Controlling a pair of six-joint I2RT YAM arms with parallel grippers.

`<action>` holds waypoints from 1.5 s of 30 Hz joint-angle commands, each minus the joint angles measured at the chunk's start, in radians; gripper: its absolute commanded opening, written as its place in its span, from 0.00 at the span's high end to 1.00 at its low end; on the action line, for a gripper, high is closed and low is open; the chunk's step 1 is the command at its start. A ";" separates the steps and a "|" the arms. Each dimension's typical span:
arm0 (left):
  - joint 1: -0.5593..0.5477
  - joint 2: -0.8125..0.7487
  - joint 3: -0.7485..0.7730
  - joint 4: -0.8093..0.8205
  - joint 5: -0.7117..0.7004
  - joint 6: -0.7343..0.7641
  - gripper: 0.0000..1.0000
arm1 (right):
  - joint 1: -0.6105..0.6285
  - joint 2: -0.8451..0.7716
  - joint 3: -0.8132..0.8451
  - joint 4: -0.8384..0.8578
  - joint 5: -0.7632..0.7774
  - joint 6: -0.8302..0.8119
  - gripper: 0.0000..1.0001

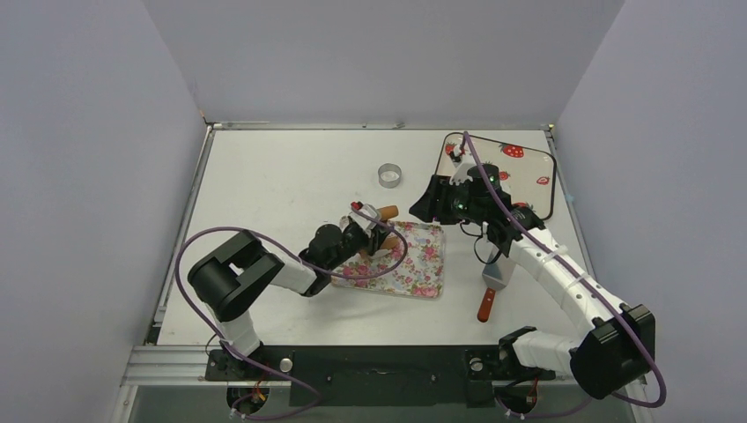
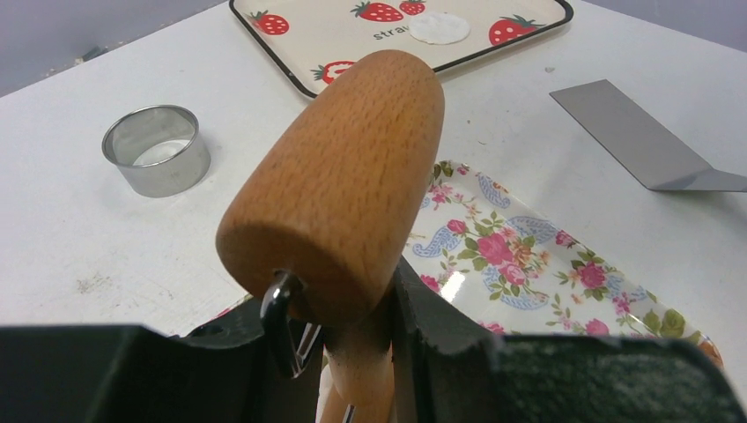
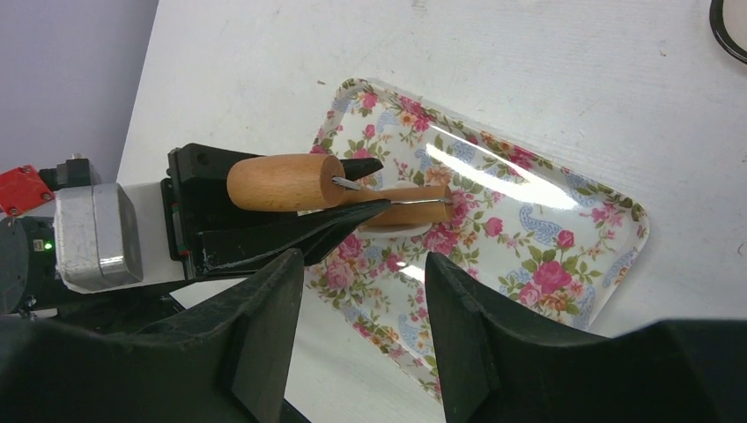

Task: Roll out the dumpling wrappers from the dough
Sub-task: Flatten out the dough on the work surface.

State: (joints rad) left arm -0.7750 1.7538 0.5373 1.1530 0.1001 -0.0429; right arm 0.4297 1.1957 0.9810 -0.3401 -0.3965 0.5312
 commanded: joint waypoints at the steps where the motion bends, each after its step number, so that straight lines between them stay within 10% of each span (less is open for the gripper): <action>1: 0.001 0.112 -0.038 -0.393 -0.005 -0.039 1.00 | -0.022 0.028 0.042 0.018 -0.034 -0.024 0.51; 45: 0.039 0.207 -0.003 -0.362 -0.296 -0.089 1.00 | -0.089 0.085 0.055 0.015 -0.124 -0.049 0.53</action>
State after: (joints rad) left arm -0.7616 1.8580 0.5957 1.2221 -0.1287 -0.1864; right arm 0.3508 1.2903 0.9989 -0.3534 -0.5064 0.5007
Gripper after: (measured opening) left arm 0.254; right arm 0.475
